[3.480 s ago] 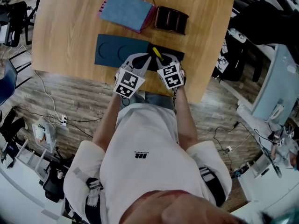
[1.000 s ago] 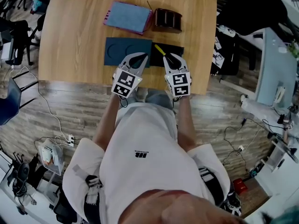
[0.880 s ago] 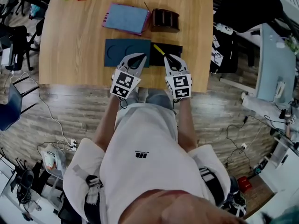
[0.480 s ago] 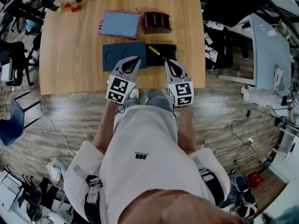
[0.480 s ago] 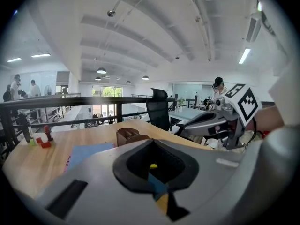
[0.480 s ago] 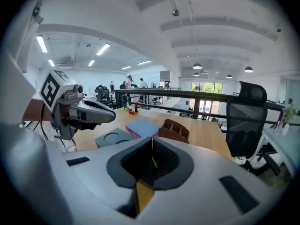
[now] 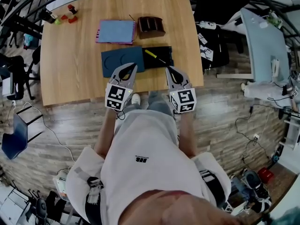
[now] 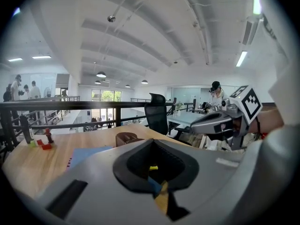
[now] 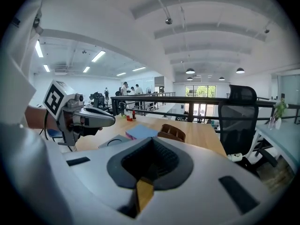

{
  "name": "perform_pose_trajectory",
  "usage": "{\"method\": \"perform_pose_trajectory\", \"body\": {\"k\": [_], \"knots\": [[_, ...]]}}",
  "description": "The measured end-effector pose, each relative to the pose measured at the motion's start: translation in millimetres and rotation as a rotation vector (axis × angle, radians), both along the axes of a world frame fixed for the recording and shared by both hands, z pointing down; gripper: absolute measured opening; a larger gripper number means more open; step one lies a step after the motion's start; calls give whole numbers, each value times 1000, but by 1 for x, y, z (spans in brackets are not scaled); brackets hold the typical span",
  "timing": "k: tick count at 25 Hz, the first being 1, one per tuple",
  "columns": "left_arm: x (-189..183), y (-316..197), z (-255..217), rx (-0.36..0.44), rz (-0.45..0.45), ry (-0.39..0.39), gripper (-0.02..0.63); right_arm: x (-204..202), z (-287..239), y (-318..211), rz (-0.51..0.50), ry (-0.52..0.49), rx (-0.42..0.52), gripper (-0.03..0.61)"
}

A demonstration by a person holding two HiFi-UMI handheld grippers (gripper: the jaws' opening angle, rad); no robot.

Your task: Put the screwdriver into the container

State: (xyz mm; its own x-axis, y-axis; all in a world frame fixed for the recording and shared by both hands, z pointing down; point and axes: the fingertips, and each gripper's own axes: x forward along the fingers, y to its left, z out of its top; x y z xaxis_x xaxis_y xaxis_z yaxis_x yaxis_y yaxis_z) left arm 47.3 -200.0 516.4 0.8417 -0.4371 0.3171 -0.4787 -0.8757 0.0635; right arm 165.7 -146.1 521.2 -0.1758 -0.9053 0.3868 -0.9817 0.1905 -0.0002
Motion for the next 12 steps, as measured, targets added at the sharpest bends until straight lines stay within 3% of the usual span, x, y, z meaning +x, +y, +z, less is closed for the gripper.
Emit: {"method": "perform_pose_trajectory", "body": {"k": [12], "knots": [[2,13,-5,-3,27,25,5,-17,-1,10,-9,-12,4,-5]]}}
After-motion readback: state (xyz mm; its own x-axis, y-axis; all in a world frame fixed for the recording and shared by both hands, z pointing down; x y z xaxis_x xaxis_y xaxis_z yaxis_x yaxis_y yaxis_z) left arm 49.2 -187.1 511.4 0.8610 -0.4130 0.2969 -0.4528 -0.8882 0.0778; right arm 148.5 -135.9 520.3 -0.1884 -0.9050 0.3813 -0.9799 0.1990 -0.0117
